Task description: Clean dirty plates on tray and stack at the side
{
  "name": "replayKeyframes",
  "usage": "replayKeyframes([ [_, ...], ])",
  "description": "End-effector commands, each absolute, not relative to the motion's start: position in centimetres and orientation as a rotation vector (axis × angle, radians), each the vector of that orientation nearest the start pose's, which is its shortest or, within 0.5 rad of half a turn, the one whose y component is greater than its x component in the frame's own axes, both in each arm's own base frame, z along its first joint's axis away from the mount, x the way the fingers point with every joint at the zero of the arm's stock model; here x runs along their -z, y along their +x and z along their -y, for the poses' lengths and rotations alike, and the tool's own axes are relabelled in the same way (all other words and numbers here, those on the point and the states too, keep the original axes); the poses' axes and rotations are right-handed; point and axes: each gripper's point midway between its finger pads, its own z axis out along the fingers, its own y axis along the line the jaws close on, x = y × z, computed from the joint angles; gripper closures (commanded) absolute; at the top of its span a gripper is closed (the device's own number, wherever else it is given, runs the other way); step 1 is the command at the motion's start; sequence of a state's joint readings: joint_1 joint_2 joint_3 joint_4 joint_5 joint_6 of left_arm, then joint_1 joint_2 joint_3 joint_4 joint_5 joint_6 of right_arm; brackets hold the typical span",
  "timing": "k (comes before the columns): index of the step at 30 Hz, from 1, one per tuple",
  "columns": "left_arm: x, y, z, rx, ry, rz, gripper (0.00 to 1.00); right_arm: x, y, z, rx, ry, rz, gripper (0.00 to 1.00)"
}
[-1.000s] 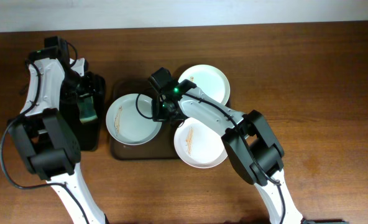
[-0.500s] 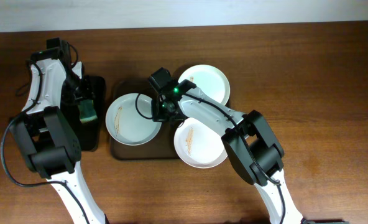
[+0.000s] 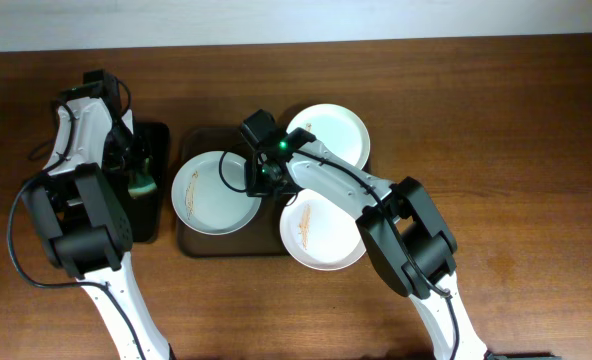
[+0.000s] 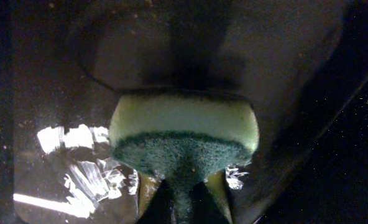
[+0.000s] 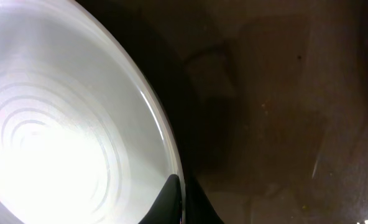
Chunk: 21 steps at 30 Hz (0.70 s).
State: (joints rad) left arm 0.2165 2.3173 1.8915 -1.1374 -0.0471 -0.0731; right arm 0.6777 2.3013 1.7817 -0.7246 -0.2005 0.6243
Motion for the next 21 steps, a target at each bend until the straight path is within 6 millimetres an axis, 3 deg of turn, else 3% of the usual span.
replayKeyframes([
  [1, 0.1, 43.9, -11.0, -0.095, -0.473, -3.113, 0.99, -0.2, 37.8, -34.8, -0.486, -0.141, -2.962, 0.96],
  [8, 3.4, 42.4, -10.7, -0.093, -0.475, -3.133, 0.98, -0.1, 37.8, -34.7, -0.479, -0.139, -2.963, 0.96],
  [13, 4.4, 41.6, -10.2, -0.068, -0.477, -3.153, 0.99, -0.1, 37.8, -34.7, -0.479, -0.139, -2.963, 0.96],
  [17, 3.4, 42.2, -8.7, 0.087, -0.479, -3.147, 0.99, -0.1, 37.8, -34.7, -0.479, -0.139, -2.963, 0.96],
  [21, -0.2, 43.9, -8.3, 0.157, -0.433, -3.121, 0.99, -0.2, 37.8, -34.7, -0.481, -0.139, -2.963, 0.96],
])
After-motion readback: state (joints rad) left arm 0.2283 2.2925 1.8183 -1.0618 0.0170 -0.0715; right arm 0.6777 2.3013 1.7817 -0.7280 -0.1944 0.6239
